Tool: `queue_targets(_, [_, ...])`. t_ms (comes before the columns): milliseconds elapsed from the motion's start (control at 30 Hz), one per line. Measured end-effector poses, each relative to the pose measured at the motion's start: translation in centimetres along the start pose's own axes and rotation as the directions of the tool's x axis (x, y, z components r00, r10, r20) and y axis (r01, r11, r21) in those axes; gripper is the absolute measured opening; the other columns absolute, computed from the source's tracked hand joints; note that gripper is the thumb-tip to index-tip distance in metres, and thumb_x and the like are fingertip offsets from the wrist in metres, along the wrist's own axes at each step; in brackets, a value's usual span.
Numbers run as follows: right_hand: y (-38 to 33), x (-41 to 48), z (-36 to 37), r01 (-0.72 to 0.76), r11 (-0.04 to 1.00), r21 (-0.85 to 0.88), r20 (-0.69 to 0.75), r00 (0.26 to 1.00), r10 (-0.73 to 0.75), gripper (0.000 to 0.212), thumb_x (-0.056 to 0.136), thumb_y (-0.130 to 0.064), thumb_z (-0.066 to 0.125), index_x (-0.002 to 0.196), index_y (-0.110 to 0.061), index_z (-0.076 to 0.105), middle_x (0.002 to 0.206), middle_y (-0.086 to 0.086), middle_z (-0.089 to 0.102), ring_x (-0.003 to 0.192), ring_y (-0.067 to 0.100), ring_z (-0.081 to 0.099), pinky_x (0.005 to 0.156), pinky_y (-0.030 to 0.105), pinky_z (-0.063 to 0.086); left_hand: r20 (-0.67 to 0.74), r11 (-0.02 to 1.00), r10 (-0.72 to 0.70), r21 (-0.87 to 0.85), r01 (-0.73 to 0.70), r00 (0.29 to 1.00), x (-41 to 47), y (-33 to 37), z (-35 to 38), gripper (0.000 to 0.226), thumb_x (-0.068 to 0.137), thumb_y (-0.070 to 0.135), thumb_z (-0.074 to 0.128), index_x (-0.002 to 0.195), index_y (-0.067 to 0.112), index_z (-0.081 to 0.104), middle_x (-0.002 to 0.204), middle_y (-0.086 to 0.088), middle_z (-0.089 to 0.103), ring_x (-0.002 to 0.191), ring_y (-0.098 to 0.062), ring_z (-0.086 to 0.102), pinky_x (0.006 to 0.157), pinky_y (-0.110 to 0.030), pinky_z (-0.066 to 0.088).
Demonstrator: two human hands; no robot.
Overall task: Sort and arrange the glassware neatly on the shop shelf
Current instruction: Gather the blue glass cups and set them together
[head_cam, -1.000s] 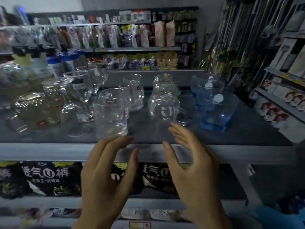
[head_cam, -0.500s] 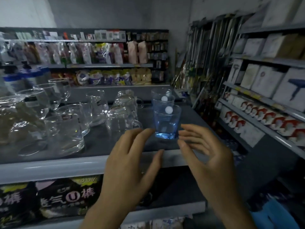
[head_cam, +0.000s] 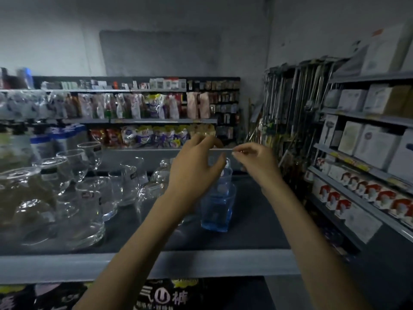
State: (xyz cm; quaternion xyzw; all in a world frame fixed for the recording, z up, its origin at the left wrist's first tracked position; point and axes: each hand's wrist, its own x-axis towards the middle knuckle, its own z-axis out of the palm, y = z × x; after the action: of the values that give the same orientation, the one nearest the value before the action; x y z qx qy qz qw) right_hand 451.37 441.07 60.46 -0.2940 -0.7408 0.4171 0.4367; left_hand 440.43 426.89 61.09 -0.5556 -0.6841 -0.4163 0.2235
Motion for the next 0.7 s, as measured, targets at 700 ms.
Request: queue_targets(700, [5.9, 6.8, 4.3, -0.311, 0.946, -0.092, 0.067, 0.946, 0.318, 0.037, 0.085, -0.050, 0.073, 0.080, -0.014, 0.069, 0.086, 0.009, 0.074, 0.084, 0.029, 0.073, 0.083, 0.050, 0.063, 0.237, 0.941, -0.331, 0.015, 0.337, 0.914, 5.7, -7.1, 7.5, 0.020, 0.096, 0.033, 0.066, 0.107, 0.019, 0.073, 0.099, -0.003, 0.073, 0.085, -0.021, 0.069, 0.081, -0.042, 0.061])
